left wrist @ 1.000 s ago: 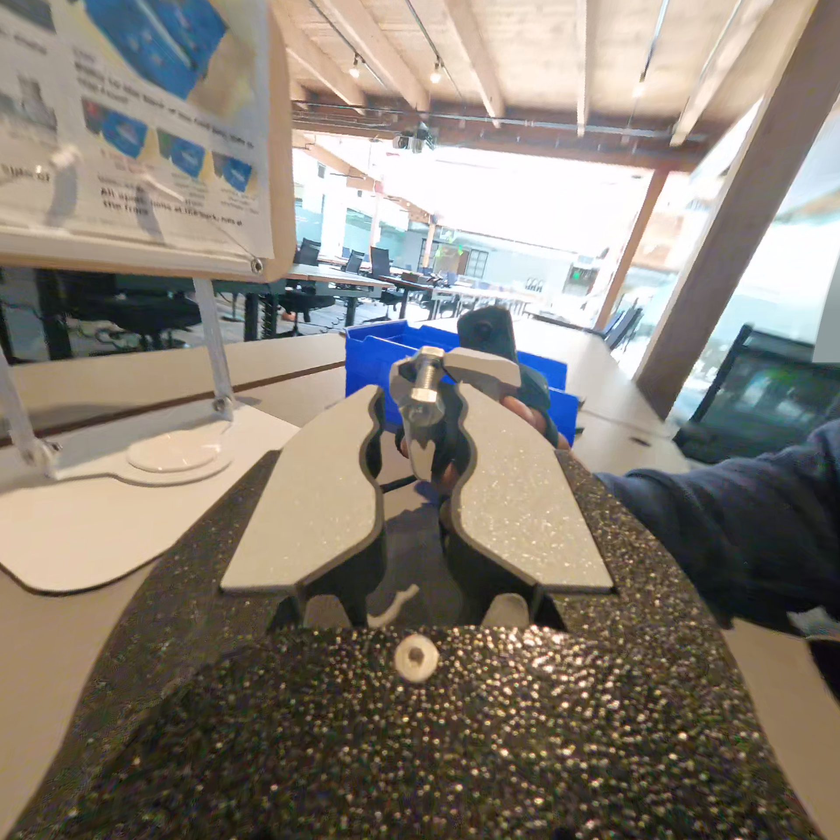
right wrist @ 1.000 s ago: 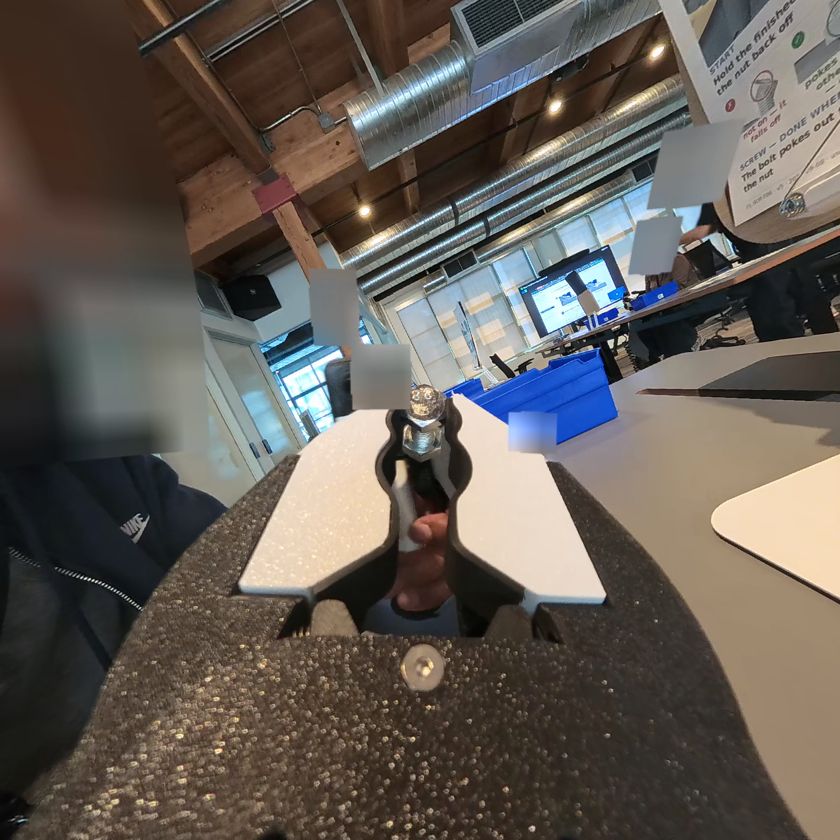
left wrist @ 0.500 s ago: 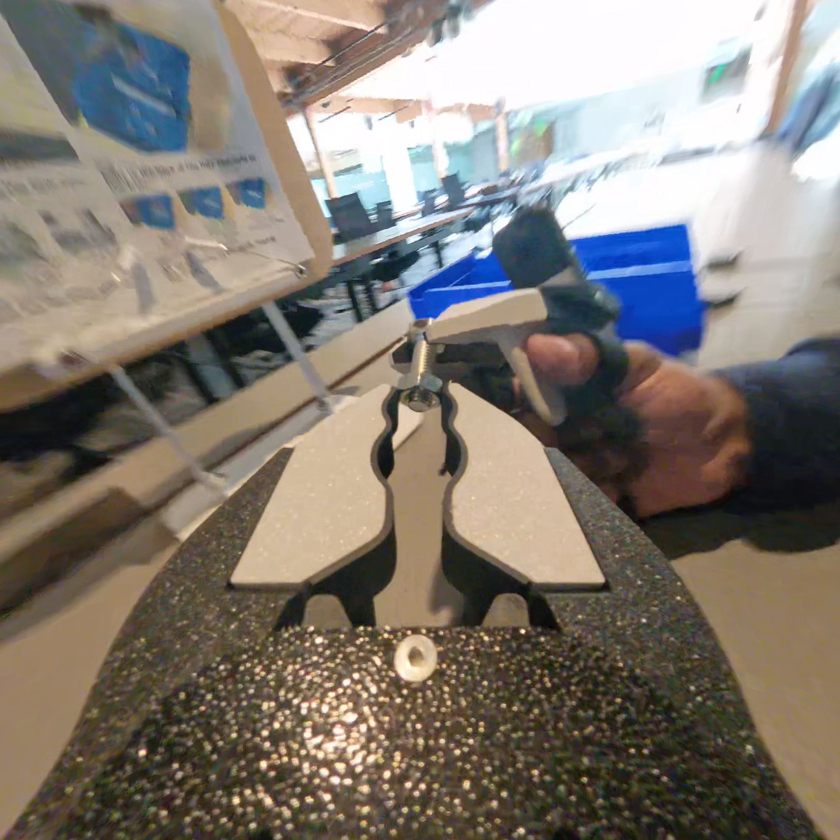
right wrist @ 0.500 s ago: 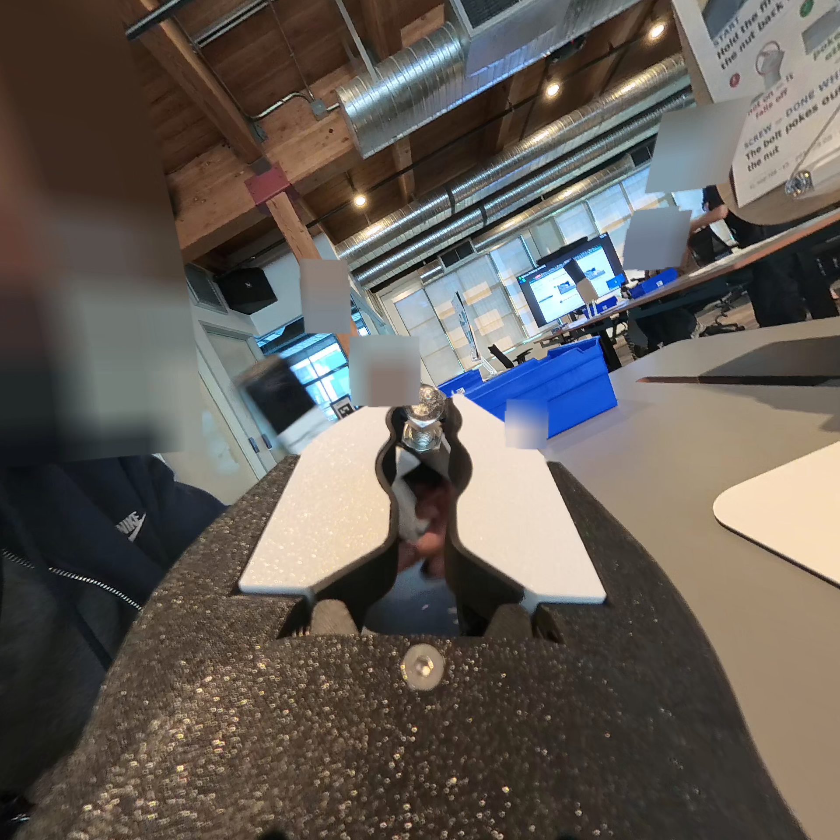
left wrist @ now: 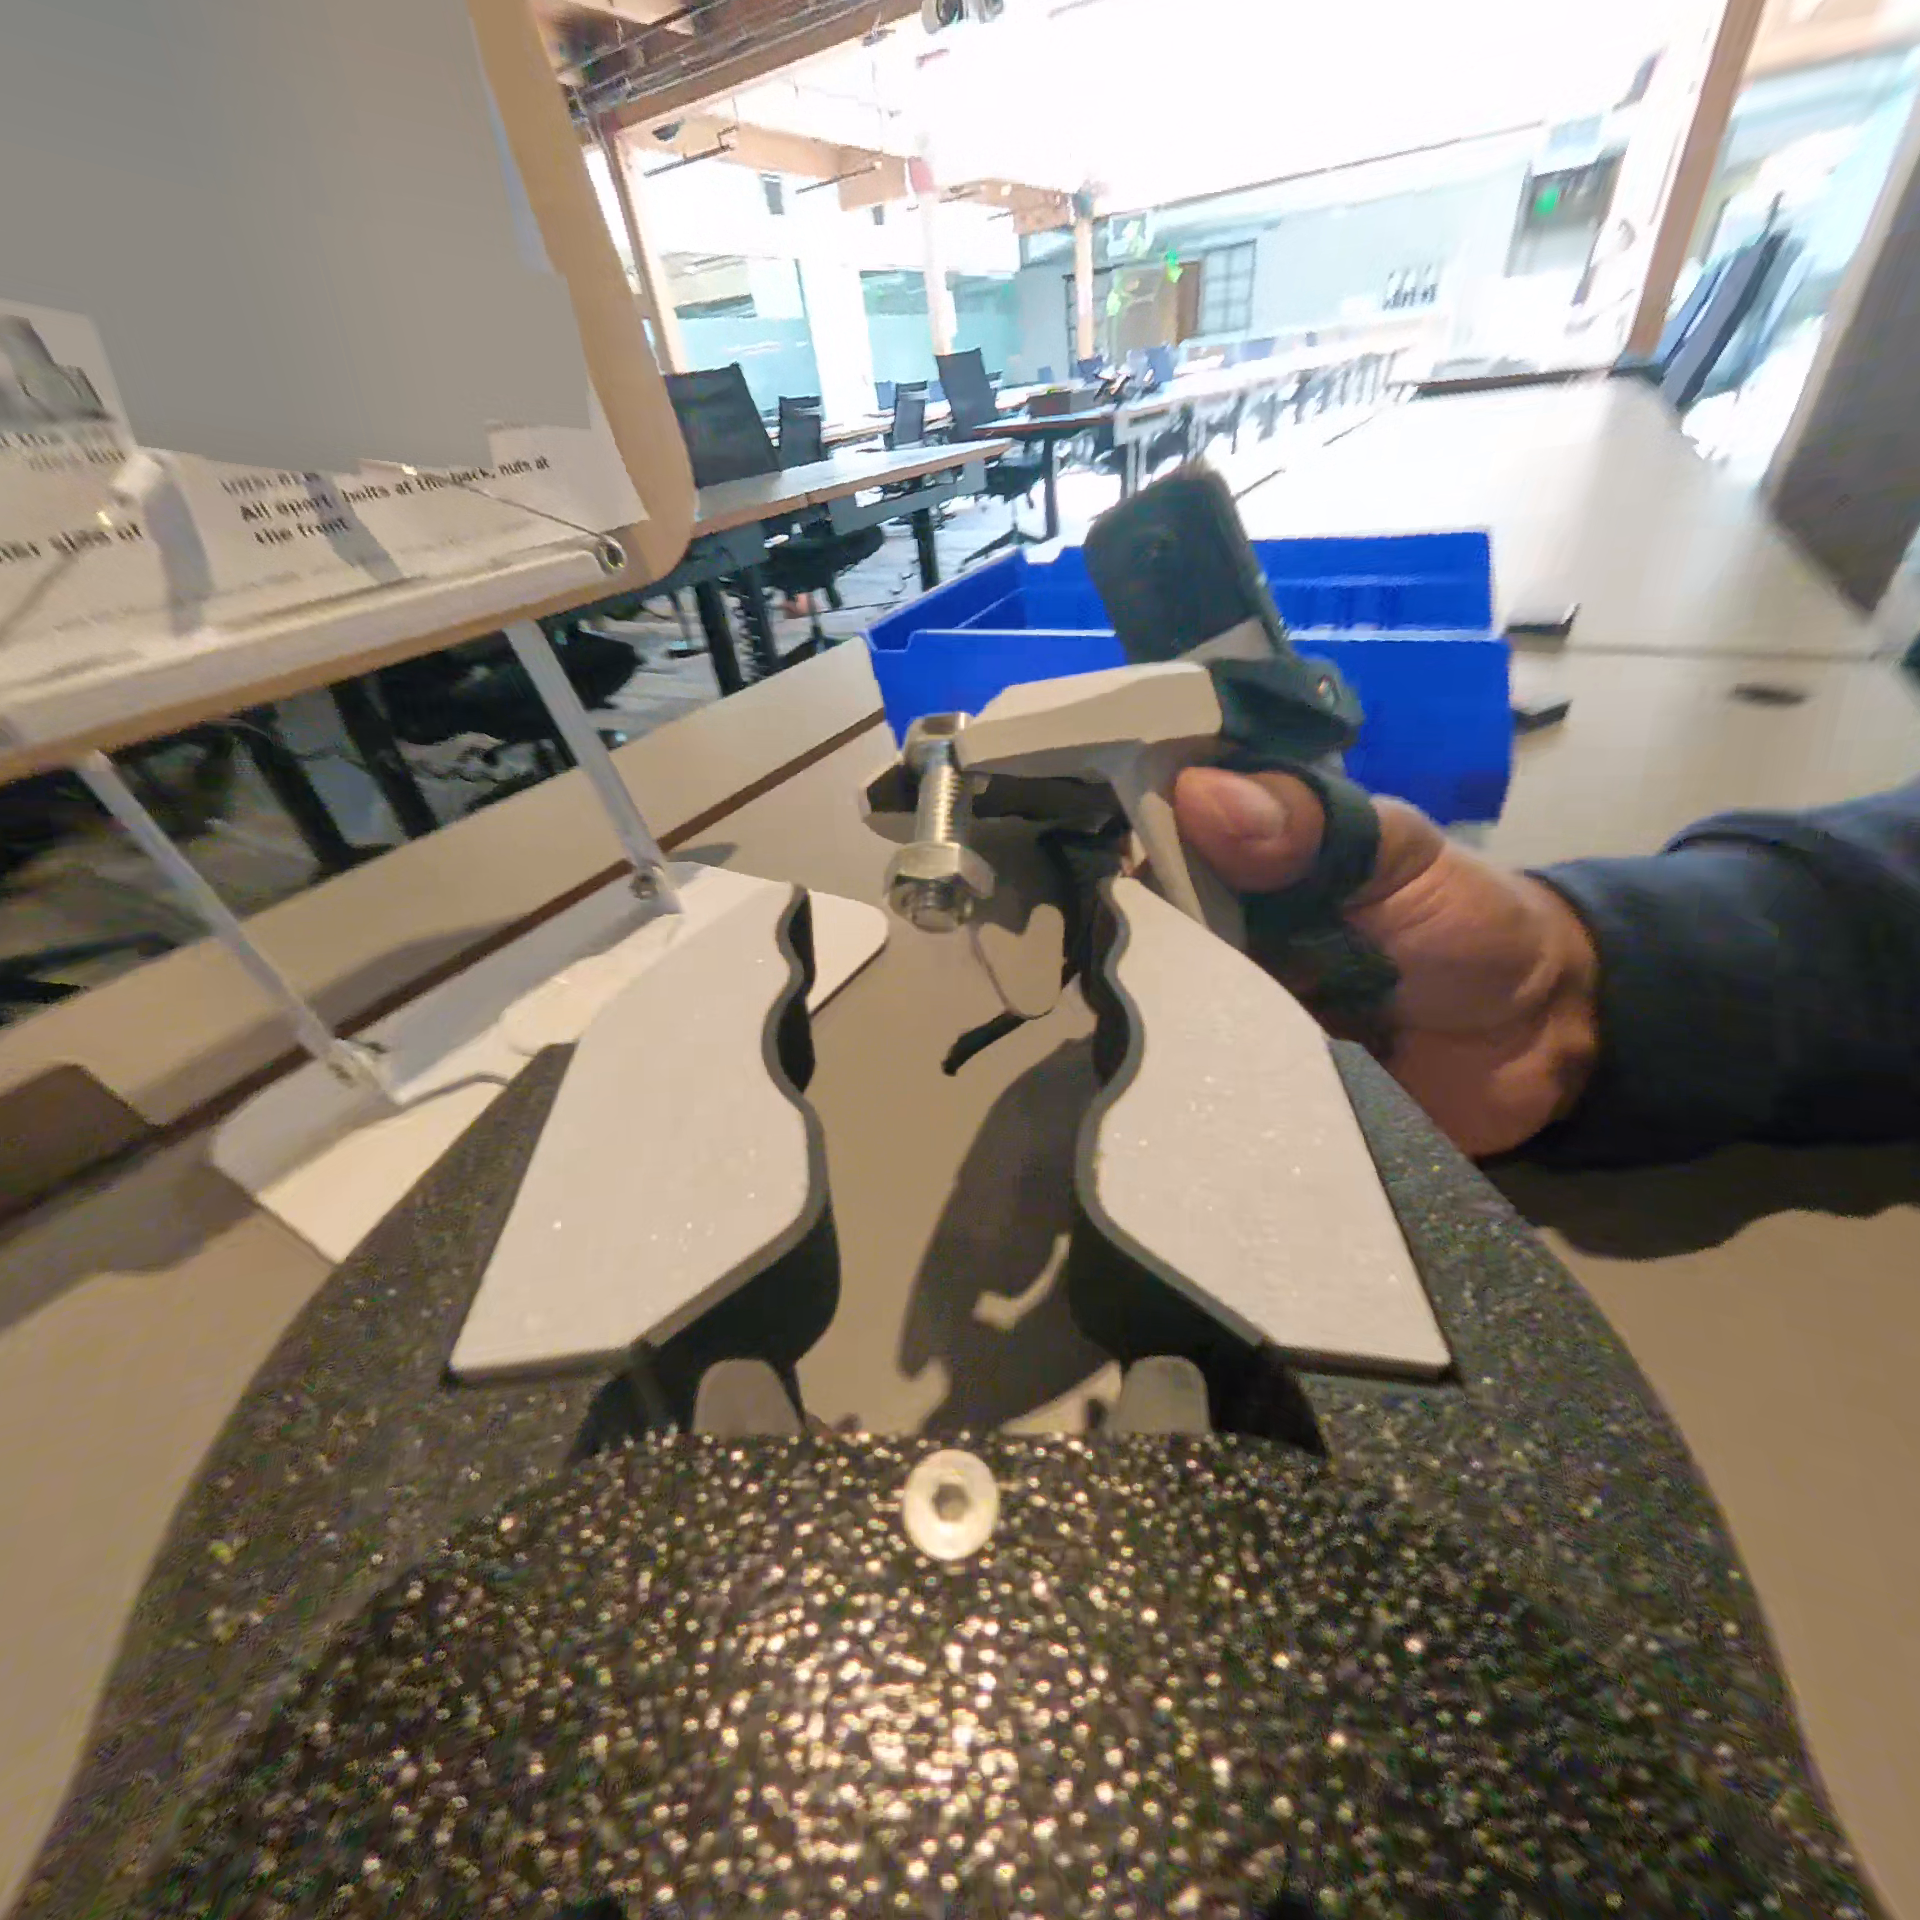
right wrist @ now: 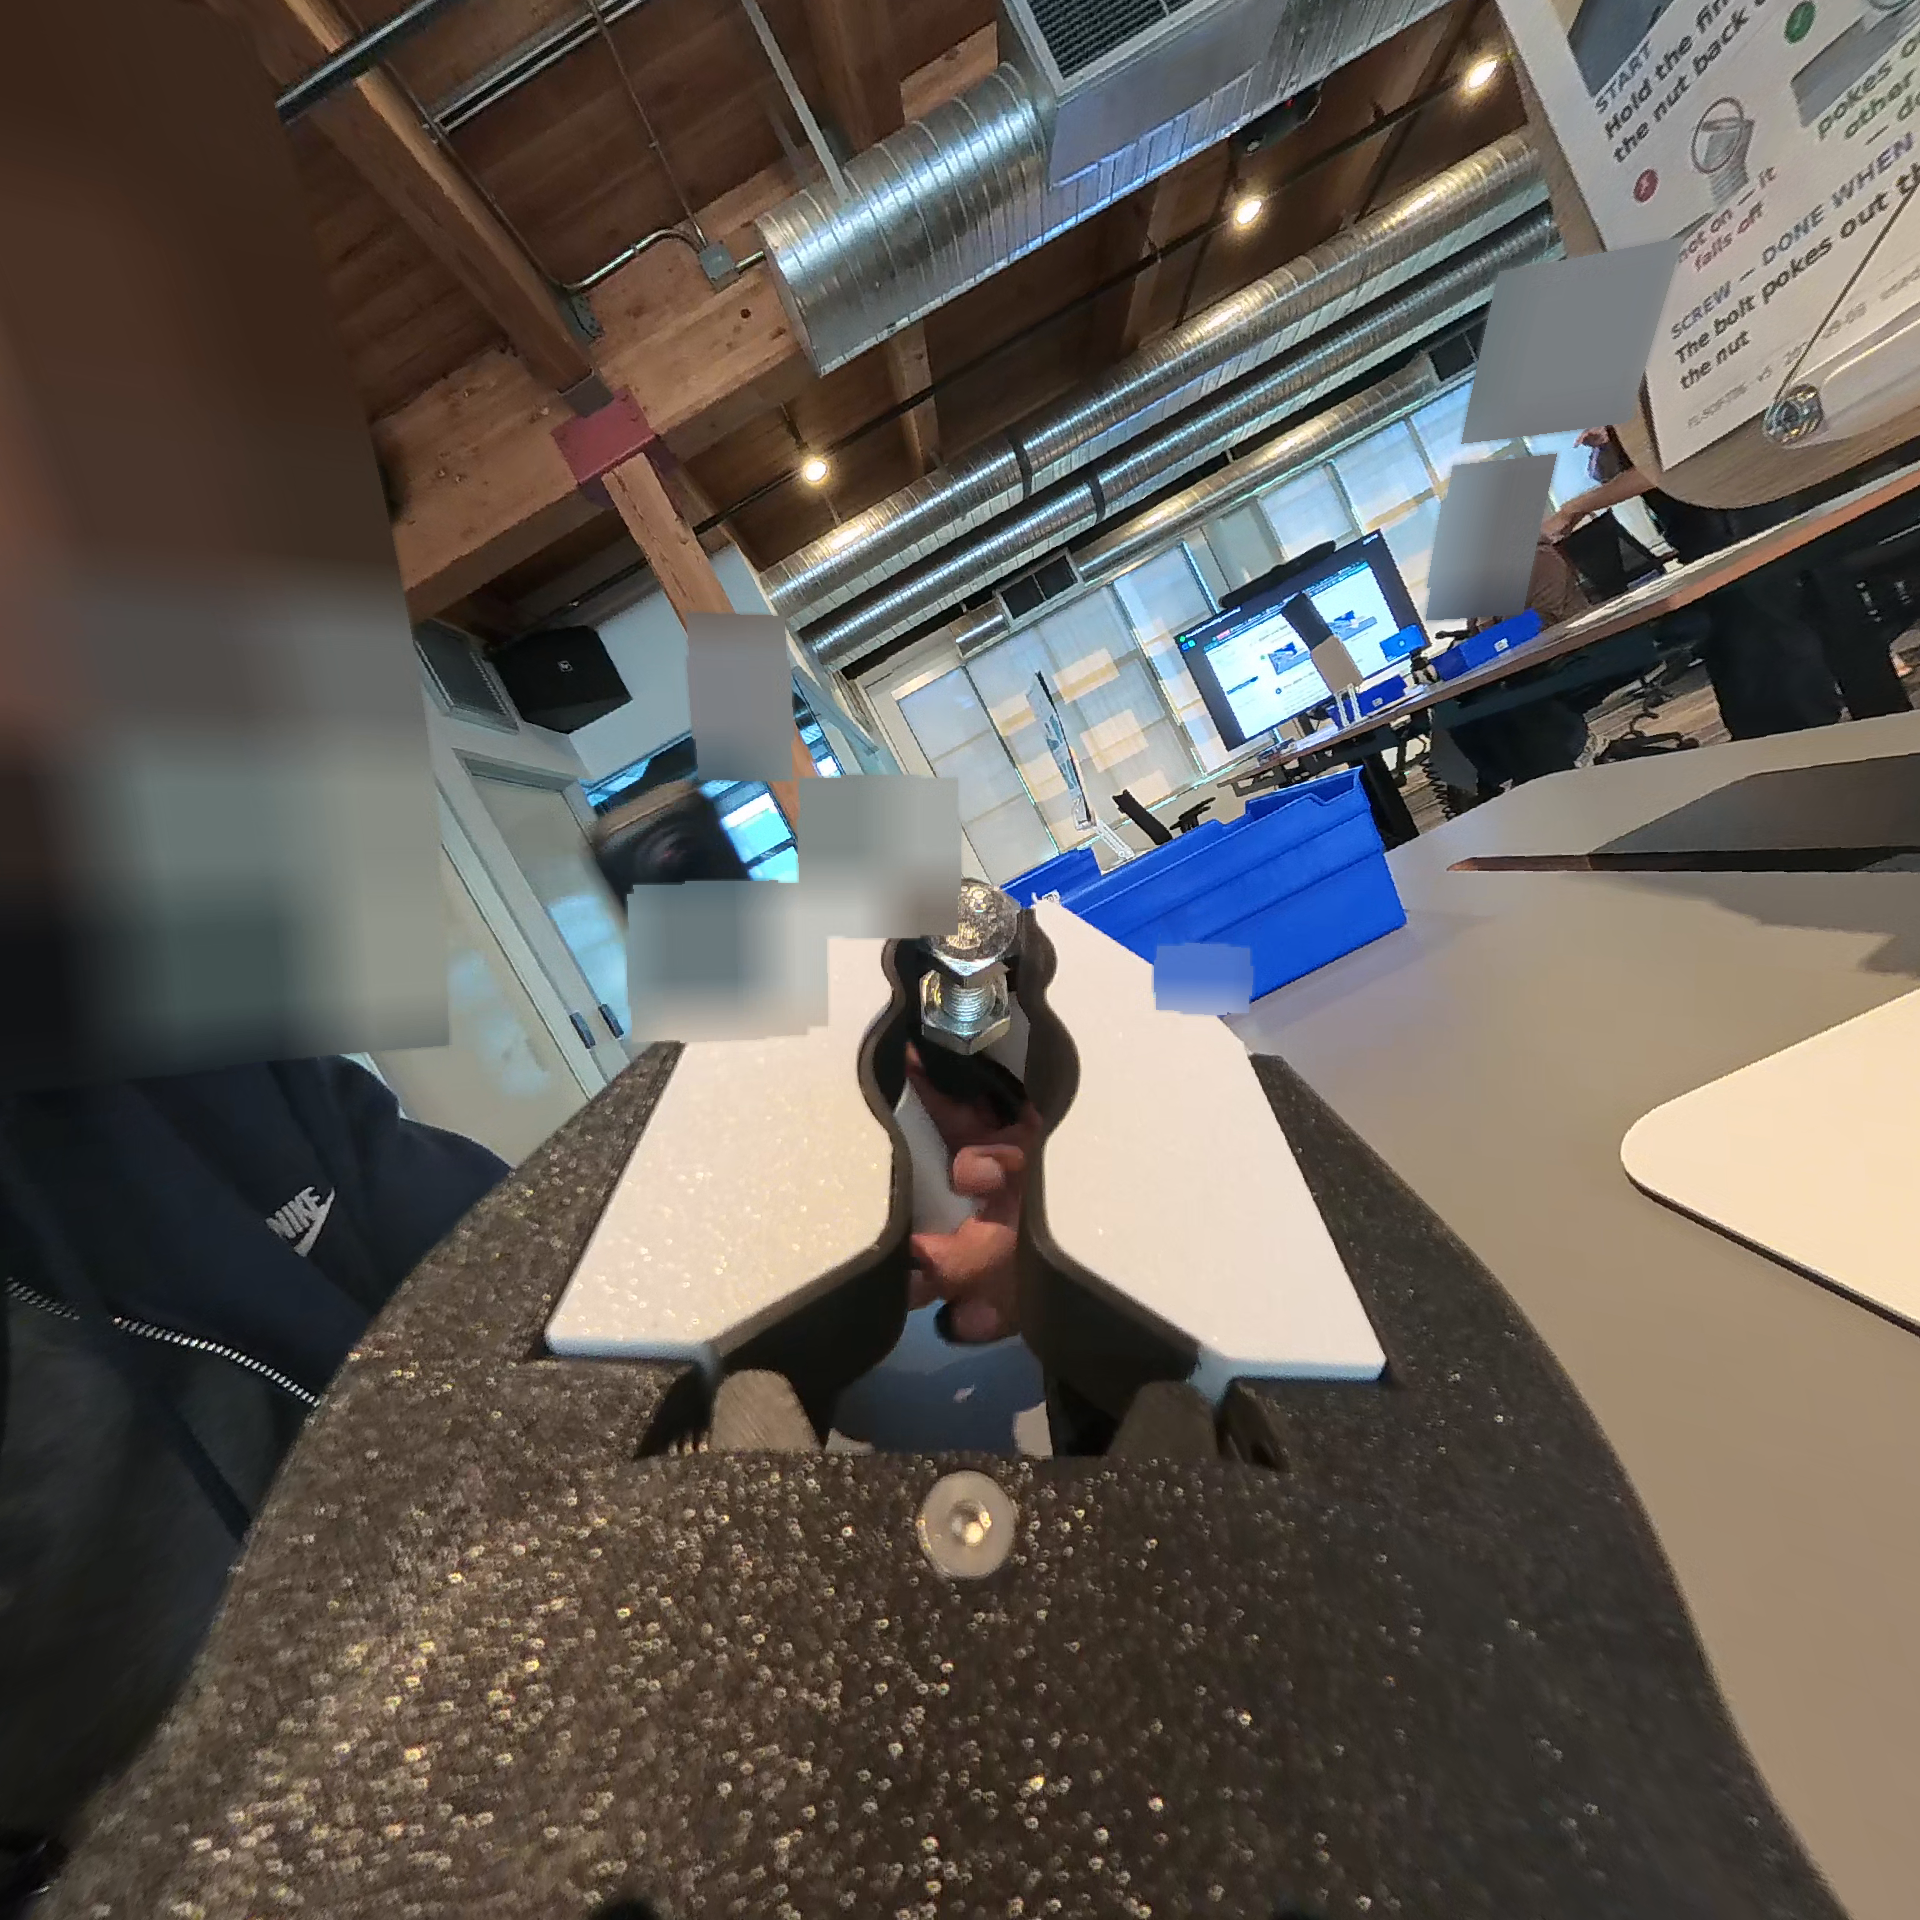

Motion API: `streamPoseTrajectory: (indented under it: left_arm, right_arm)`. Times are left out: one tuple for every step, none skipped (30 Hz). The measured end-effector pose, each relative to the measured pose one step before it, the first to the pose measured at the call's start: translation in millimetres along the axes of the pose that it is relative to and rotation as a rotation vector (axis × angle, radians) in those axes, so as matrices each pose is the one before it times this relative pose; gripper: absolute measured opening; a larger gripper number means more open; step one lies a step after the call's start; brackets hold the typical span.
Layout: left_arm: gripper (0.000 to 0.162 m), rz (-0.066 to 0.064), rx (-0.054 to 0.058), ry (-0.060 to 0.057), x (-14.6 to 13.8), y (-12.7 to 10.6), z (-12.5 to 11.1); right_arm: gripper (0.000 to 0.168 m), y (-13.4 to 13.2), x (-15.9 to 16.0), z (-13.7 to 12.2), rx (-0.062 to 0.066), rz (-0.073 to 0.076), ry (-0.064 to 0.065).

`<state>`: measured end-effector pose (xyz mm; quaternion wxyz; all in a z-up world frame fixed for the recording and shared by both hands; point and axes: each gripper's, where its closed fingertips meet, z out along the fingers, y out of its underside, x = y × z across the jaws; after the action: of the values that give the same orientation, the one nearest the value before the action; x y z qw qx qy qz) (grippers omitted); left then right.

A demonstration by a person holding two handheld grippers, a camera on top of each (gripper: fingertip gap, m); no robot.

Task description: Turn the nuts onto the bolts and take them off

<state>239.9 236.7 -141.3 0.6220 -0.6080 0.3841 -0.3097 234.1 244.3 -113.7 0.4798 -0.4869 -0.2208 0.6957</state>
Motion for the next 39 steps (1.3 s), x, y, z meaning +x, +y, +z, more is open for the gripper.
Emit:
streamPoseTrajectory:
  left_arm:
    - [0.051,-0.0574,0.0122,0.0202,-0.01,-0.96,-0.27]
    - [0.051,-0.0568,0.0124,0.0192,-0.18,-1.19,-0.38]
    - [0.051,-0.0514,0.0125,0.0187,0.00,-1.26,-0.39]
    - [0.051,-0.0436,0.0116,0.0186,0.29,-1.17,-0.46]
    - [0.050,-0.0358,0.0103,0.0189,0.74,-1.20,-0.34]
    - [0.050,-0.0286,0.0066,0.0169,0.76,-0.64,-0.16]
    - [0.049,-0.0225,0.0048,0.0132,0.55,-0.55,-0.32]
    - [0.047,-0.0200,0.0064,0.0103,0.21,-0.69,-0.45]
    - [0.045,-0.0199,0.0074,0.0117,0.21,-0.92,-0.55]
    - [0.044,-0.0192,0.0047,0.0109,-0.05,-0.87,-0.68]
    - [0.040,-0.0135,0.0034,0.0162,0.82,-0.80,-0.81]
    - [0.036,-0.0088,0.0039,0.0199,1.62,-0.94,-0.93]
    - [0.033,-0.0078,0.0015,0.0173,1.53,-0.84,-0.76]
    - [0.032,-0.0061,-0.0009,0.0153,1.37,-0.52,-0.38]
    - [0.032,-0.0047,-0.0034,0.0096,0.88,-0.07,-0.15]
    - [0.032,-0.0039,-0.0050,0.0035,0.05,0.61,0.16]
    - [0.032,-0.0030,-0.0056,0.0038,0.30,1.09,0.28]
    - [0.033,-0.0059,-0.0031,-0.0001,-0.16,1.04,0.56]
    - [0.033,-0.0092,-0.0003,-0.0013,-0.40,0.87,0.61]
    - [0.034,-0.0127,0.0028,0.0007,-0.23,0.65,0.68]
    - [0.035,-0.0145,0.0059,0.0004,-0.29,0.15,0.42]
    - [0.036,-0.0152,0.0059,-0.0003,-0.43,0.10,0.45]
    - [0.036,-0.0126,0.0034,-0.0003,-0.37,0.40,0.41]
    - [0.036,-0.0062,-0.0010,0.0000,-0.14,0.83,0.57]
    - [0.034,-0.0006,-0.0021,-0.0026,-0.22,0.78,0.25]
    - [0.030,0.0036,-0.0007,-0.0027,-0.15,0.50,0.06]
    - [0.025,0.0048,0.0010,-0.0009,0.28,0.14,-0.09]
    - [0.019,0.0038,0.0045,-0.0018,0.11,-0.42,-0.31]
    - [0.017,0.0040,0.0066,-0.0073,-0.93,-0.97,-0.66]
    - [0.017,0.0067,0.0019,-0.0002,-0.03,-0.36,-0.51]
    - [0.017,0.0113,-0.0012,-0.0031,-0.05,-0.08,-0.17]
    - [0.017,0.0190,-0.0018,-0.0064,0.12,-0.16,-0.21]
    - [0.017,0.0257,-0.0047,-0.0090,0.19,0.05,-0.17]
    - [0.017,0.0295,-0.0054,-0.0060,0.51,-0.41,-0.33]
    - [0.017,0.0280,-0.0074,-0.0027,0.57,-0.47,-0.63]
    - [0.017,0.0254,-0.0075,0.0007,0.72,-0.75,-0.78]
    - [0.017,0.0213,-0.0075,0.0038,0.88,-0.81,-0.95]
    - [0.017,0.0163,-0.0075,0.0033,0.57,-0.75,-0.98]
    - [0.017,0.0134,-0.0114,0.0002,0.07,-0.08,-0.78]
  right_arm:
    - [0.016,0.14,-0.21,0.16,-0.0006,-0.0004,-0.0009]
    - [0.016,-0.02,-0.08,0.00,-0.0002,0.0002,-0.0012]
    - [0.016,-0.06,-0.09,-0.09,0.0004,0.0006,-0.0014]
    - [0.016,-0.17,-0.14,-0.02,0.0010,0.0002,-0.0009]
    - [0.017,-0.11,-0.18,-0.06,0.0001,0.0000,-0.0020]
    - [0.017,-0.01,-0.14,0.00,-0.0008,-0.0005,-0.0017]
    - [0.017,-0.14,-0.18,-0.02,-0.0001,-0.0016,-0.0008]
    - [0.017,-0.20,-0.19,-0.12,0.0002,-0.0009,-0.0015]
    - [0.017,-0.26,-0.24,-0.08,0.0001,-0.0008,-0.0014]
    - [0.017,-0.40,-0.06,-0.23,0.0005,-0.0021,-0.0007]
    - [0.017,-0.36,-0.28,-0.12,-0.0006,-0.0033,-0.0006]
    - [0.017,-0.33,-0.48,-0.02,-0.0014,-0.0048,-0.0017]
    - [0.017,-0.44,-0.59,-0.06,-0.0011,-0.0051,-0.0017]
    - [0.017,-0.43,-0.58,0.05,-0.0003,-0.0045,-0.0017]
    - [0.017,-0.29,-0.44,-0.04,0.0001,-0.0031,-0.0016]
    - [0.017,-0.16,-0.31,0.00,0.0001,-0.0021,-0.0004]
    - [0.017,0.04,-0.21,0.11,0.0001,-0.0013,-0.0007]
    - [0.017,0.01,-0.32,0.11,-0.0001,-0.0001,-0.0015]
    - [0.016,0.18,-0.28,0.25,0.0000,0.0001,-0.0016]
    - [0.016,0.41,-0.33,0.25,-0.0011,-0.0001,-0.0014]
    - [0.016,0.41,-0.38,0.26,-0.0014,-0.0008,-0.0012]
    - [0.016,0.31,-0.48,0.31,-0.0013,-0.0010,-0.0017]
    - [0.016,0.36,-0.44,0.39,-0.0016,-0.0009,-0.0021]
    - [0.017,0.51,-0.39,0.32,-0.0019,-0.0010,-0.0015]
    - [0.017,0.38,-0.30,0.27,-0.0015,-0.0006,-0.0012]
    - [0.016,0.34,-0.18,0.27,-0.0012,0.0005,-0.0014]
    - [0.016,0.39,-0.01,0.13,-0.0008,0.0005,-0.0006]
    - [0.016,0.34,-0.36,0.17,-0.0006,0.0003,-0.0024]
    - [0.016,0.33,-0.11,0.27,-0.0012,0.0004,-0.0009]
    - [0.016,0.23,-0.11,0.22,-0.0017,-0.0011,-0.0003]
    - [0.017,0.09,-0.19,0.07,-0.0019,-0.0016,-0.0007]
    - [0.017,0.10,-0.38,0.07,-0.0019,-0.0013,-0.0020]
    - [0.017,0.04,-0.68,0.22,-0.0021,-0.0022,-0.0036]
    - [0.017,-0.05,-0.95,0.28,-0.0035,-0.0038,-0.0046]
    - [0.017,0.06,-1.11,0.45,-0.0059,-0.0057,-0.0051]
    - [0.017,0.10,-1.40,0.54,-0.0075,-0.0069,-0.0065]
    - [0.017,0.28,-1.50,0.63,-0.0090,-0.0046,-0.0076]
    - [0.017,0.47,-1.03,0.66,-0.0112,-0.0012,-0.0069]
    - [0.017,0.72,-0.37,0.35,-0.0138,-0.0008,-0.0041]
